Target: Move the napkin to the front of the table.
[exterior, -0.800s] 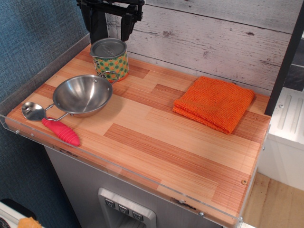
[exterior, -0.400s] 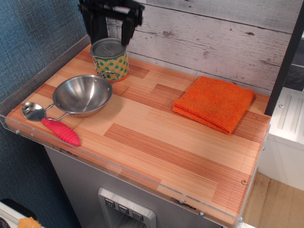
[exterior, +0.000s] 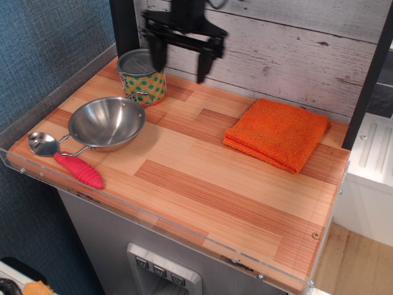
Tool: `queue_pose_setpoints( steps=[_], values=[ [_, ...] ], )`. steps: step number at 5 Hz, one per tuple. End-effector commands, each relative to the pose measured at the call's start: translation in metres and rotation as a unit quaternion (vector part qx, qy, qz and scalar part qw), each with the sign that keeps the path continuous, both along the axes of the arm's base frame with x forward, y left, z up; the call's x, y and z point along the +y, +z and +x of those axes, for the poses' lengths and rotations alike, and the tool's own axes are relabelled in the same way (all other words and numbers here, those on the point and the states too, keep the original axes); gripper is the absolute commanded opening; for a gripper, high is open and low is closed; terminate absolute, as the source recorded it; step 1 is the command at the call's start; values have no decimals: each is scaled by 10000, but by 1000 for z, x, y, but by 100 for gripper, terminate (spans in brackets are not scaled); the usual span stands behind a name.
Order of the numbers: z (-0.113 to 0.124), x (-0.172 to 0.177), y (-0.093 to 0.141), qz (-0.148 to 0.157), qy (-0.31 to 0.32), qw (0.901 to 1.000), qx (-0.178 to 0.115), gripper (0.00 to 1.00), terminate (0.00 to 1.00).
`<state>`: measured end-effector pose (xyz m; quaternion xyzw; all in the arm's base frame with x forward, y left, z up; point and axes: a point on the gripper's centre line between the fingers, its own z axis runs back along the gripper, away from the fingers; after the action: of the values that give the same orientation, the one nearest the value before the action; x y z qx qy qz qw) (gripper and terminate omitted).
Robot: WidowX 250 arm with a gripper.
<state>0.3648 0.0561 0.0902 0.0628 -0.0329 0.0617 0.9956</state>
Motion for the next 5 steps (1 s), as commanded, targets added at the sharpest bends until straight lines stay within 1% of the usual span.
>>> queue_pose_setpoints(
  steps=[1,2,3,4,5],
  values=[
    [15,-59,12,-222,-685,9969,-331,0,0],
    [19,-79,3,-347,-811,9954,-371,0,0],
    [23,-93,-13,-361,-943,9939,-434,0,0],
    [26,-99,-33,-420,-948,9941,-323,0,0],
    [29,-105,-49,-531,-1088,9917,-432,0,0]
  ],
)
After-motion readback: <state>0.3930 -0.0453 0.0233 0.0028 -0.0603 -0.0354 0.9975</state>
